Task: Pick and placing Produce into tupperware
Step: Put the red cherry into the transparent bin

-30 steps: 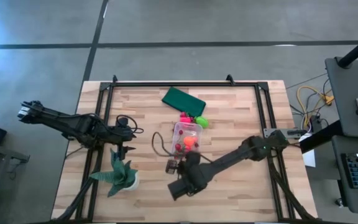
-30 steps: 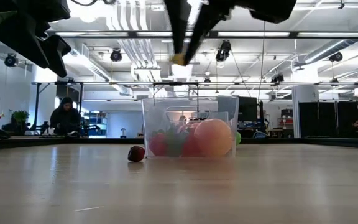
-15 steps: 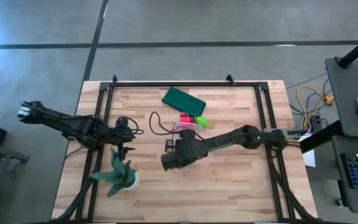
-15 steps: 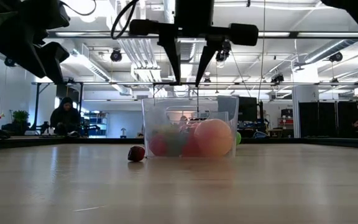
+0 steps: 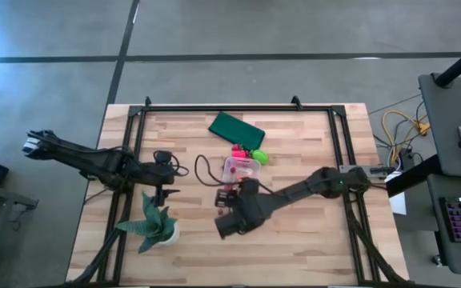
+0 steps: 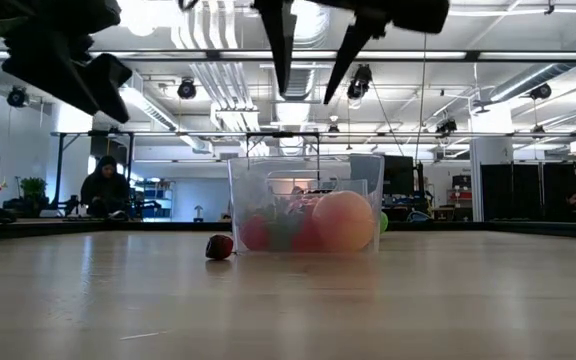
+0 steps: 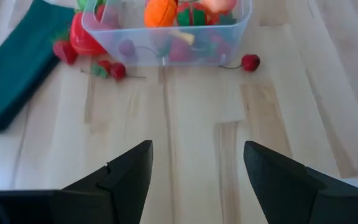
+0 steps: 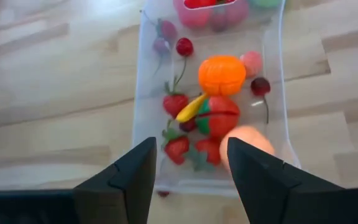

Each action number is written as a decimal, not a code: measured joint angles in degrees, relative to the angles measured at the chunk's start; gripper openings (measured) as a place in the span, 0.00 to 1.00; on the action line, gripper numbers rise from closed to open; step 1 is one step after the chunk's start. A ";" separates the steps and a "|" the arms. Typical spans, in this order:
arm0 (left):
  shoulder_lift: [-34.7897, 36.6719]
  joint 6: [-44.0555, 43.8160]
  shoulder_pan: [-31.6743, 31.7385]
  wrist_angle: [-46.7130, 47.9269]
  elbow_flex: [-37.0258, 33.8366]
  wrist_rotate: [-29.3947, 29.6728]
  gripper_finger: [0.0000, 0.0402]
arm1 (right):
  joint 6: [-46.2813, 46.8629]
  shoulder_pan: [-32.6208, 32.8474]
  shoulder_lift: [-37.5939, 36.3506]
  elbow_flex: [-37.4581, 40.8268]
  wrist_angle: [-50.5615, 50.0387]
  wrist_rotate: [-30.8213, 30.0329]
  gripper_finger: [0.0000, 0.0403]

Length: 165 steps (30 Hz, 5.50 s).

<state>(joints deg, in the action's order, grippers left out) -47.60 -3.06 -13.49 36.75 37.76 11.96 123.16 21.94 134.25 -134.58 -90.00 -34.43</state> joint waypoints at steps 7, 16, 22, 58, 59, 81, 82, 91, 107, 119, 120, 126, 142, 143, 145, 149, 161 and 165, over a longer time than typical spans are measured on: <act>-8.17 5.76 6.37 -3.69 1.14 -2.71 0.59 | 6.69 3.85 -0.17 0.02 -0.02 -0.25 0.46; -19.41 3.09 13.04 -12.27 1.81 -24.59 0.59 | 7.82 9.74 -1.52 0.02 -0.01 -4.83 0.44; -25.42 -10.44 13.04 -16.23 2.43 -24.59 0.59 | 5.87 9.92 -2.92 0.02 -0.01 -9.57 0.44; -50.07 -44.23 0.55 -20.10 18.93 -11.05 0.59 | -19.20 13.44 -15.78 1.27 -0.01 -16.79 0.43; -50.46 -44.56 0.53 -20.06 18.93 -11.09 0.59 | -19.46 13.44 -15.78 1.26 -0.01 -16.81 0.43; -53.61 -44.60 0.31 -22.10 18.88 -11.20 0.52 | -19.84 13.39 -15.78 1.53 -0.01 -18.16 0.42; -53.61 -44.60 0.32 -22.12 18.86 -11.23 0.51 | -19.70 13.36 -15.78 1.53 -0.01 -18.16 0.42; -53.59 -44.36 0.31 -22.30 18.30 -11.56 0.47 | -19.72 13.30 -15.76 1.53 -0.01 -18.16 0.42; -53.39 -44.18 0.28 -20.51 17.68 -11.87 0.41 | -19.70 13.30 -15.71 2.08 -0.01 -18.16 0.42; -53.41 -44.10 0.30 -20.16 17.57 -11.38 0.23 | -19.70 13.30 -15.71 2.78 -0.01 -18.14 0.42; -53.41 -44.10 0.30 -20.17 17.57 -11.41 0.23 | -19.70 13.30 -15.71 2.82 0.01 -18.14 0.42; -52.89 -43.74 0.32 -19.20 17.48 -12.45 0.23 | -19.70 13.30 -15.71 3.04 -0.01 -18.14 0.42; -39.88 -37.30 0.67 -16.63 17.47 -0.82 0.23 | -20.16 13.30 -15.71 3.52 -0.01 -18.12 0.42; -38.42 -35.10 0.65 -20.44 17.43 -0.87 0.23 | -20.16 13.30 -15.71 3.56 0.00 -18.12 0.42; -36.56 -31.76 0.61 -27.28 17.26 -1.02 0.23 | -20.15 13.30 -15.71 3.72 0.02 -18.13 0.42; -35.46 -28.75 1.01 -31.97 17.83 -1.33 0.23 | -19.94 13.30 -15.71 3.85 0.09 -18.12 0.42; -44.33 -26.68 1.90 -33.34 18.50 -3.52 0.29 | -21.63 13.90 -17.15 3.89 -0.01 -18.19 0.43; -45.13 -32.69 1.92 -33.62 18.86 0.06 0.41 | -23.14 14.18 -17.44 3.89 -0.04 -18.16 0.43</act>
<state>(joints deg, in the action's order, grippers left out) -92.73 -35.75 -11.57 3.13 56.62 12.02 100.03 36.12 116.81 -130.69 -90.04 -52.60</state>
